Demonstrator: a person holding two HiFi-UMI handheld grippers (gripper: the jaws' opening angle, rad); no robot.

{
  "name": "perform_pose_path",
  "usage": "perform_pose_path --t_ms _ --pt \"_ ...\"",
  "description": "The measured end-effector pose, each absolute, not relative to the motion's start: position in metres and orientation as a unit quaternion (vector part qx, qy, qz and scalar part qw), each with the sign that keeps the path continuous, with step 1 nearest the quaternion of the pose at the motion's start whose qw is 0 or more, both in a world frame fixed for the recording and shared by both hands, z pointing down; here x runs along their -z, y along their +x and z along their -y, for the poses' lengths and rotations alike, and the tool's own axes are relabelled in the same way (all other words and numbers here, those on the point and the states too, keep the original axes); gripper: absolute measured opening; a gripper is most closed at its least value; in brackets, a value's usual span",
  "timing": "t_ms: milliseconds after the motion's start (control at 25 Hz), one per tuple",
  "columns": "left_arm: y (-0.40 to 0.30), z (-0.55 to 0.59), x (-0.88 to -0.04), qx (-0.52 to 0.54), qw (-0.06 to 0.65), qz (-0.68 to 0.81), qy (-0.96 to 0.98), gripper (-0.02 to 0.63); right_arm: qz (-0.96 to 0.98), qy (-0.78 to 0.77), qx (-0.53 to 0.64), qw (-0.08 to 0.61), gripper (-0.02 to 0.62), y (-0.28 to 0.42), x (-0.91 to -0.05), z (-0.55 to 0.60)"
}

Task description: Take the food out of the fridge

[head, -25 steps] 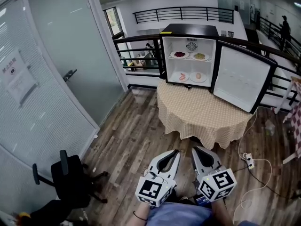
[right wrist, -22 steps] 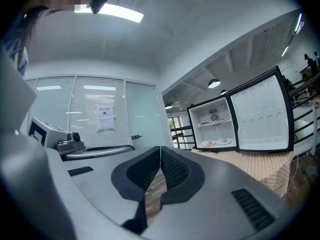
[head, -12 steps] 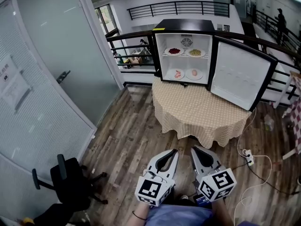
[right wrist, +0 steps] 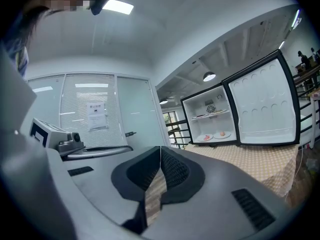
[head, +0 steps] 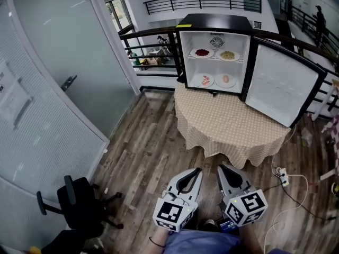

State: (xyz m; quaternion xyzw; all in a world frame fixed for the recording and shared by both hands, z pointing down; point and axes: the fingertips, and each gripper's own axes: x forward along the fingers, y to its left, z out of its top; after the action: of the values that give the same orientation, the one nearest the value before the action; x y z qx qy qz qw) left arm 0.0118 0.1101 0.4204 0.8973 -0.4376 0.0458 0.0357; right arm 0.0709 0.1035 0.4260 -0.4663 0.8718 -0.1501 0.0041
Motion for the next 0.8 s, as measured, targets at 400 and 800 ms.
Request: perform_pose_path --t_ms 400,800 --pt "-0.017 -0.018 -0.410 -0.037 0.029 0.416 0.908 0.023 -0.862 -0.485 0.148 -0.005 0.018 0.043 -0.417 -0.009" --pt "-0.063 0.074 -0.407 -0.030 0.033 0.404 0.914 0.023 -0.863 -0.484 0.144 -0.027 0.018 -0.003 -0.420 0.075"
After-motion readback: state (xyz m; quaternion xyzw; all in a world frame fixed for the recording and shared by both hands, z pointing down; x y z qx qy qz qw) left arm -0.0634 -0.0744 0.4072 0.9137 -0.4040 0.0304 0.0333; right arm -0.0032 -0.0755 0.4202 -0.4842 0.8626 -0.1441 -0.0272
